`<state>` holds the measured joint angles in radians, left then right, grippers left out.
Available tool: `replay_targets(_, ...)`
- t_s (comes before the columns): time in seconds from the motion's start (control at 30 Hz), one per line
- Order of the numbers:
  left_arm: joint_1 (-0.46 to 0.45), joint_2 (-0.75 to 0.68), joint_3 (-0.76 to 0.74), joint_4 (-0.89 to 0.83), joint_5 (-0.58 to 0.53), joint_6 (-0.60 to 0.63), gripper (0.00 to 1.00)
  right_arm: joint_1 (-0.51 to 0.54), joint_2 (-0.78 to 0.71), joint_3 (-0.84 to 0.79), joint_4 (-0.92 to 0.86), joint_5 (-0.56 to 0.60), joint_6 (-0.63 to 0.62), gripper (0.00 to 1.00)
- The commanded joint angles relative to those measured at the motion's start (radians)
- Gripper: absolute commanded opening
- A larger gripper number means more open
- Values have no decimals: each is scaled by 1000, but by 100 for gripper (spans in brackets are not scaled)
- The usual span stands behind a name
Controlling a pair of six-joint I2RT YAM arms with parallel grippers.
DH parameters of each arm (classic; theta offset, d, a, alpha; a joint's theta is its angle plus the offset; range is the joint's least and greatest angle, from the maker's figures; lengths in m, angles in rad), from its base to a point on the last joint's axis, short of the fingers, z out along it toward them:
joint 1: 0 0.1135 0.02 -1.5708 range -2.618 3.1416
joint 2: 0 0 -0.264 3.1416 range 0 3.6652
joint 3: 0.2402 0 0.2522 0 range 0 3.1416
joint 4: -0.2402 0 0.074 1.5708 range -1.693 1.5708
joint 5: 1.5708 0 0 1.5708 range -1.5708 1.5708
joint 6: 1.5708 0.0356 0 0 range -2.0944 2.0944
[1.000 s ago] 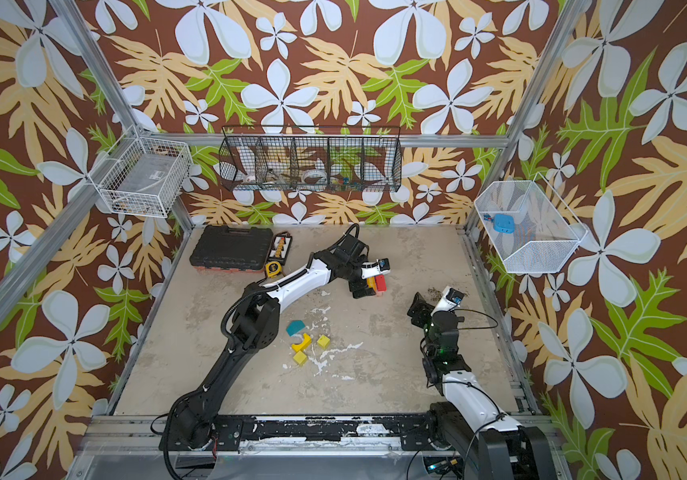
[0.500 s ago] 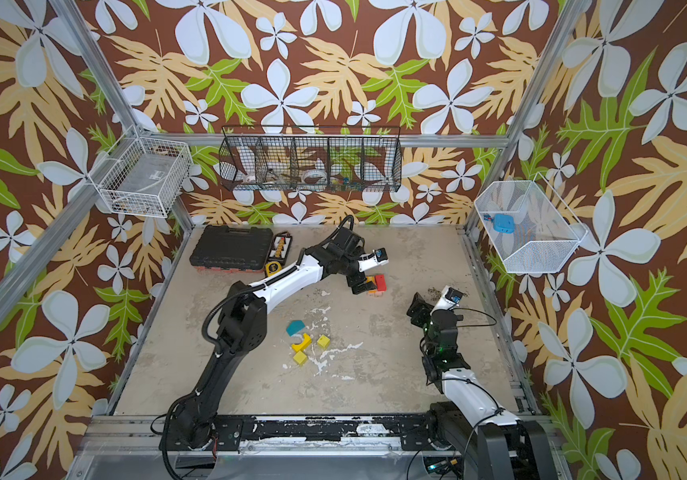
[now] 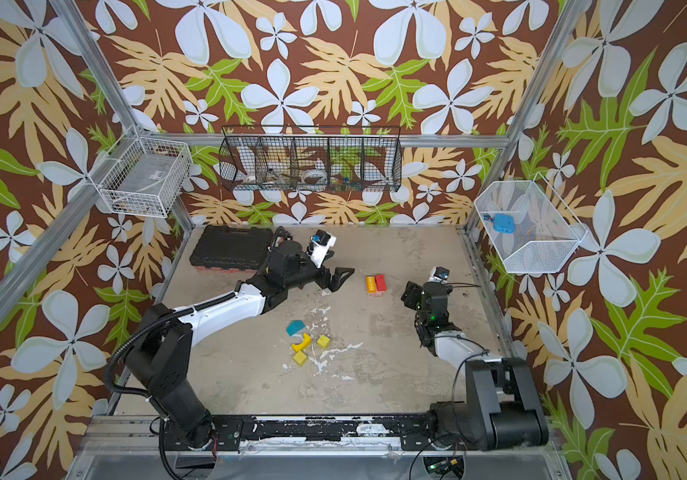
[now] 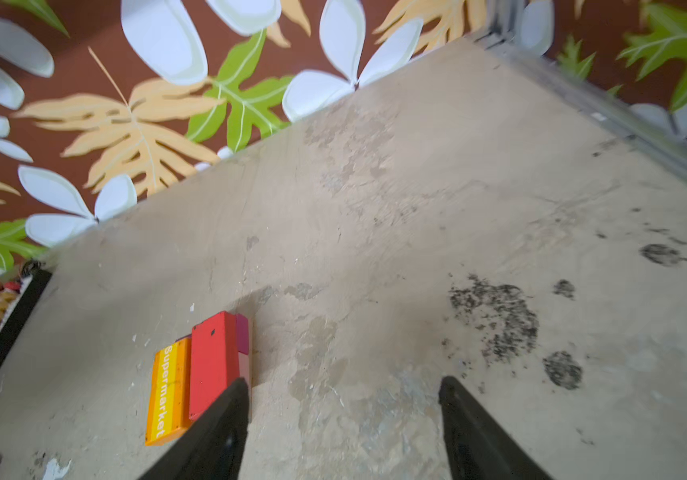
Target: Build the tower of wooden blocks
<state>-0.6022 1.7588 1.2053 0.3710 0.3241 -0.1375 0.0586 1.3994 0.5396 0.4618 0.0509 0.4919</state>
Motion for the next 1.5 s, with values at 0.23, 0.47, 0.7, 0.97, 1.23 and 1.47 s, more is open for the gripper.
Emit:
replay_targets(0.23,24,186,39,44,-62,-321,88,0,235,215,-141,-147,-58,66)
replay_targets(0.47,-19,317,197,-143,-148,-263,76,29,344,326,-239,-162,-87,57)
replay_targets(0.7,-47,402,279,-219,-209,-240,66,65,376,373,-283,-128,-112,57)
replay_targets(0.97,-60,441,321,-252,-195,-229,62,66,371,365,-277,-123,-112,57)
replay_targets(1.23,-77,507,397,-294,-169,-229,61,66,379,377,-288,-120,-112,57)
replay_targets(1.47,-85,542,446,-312,-155,-237,60,66,391,390,-302,-117,-112,56)
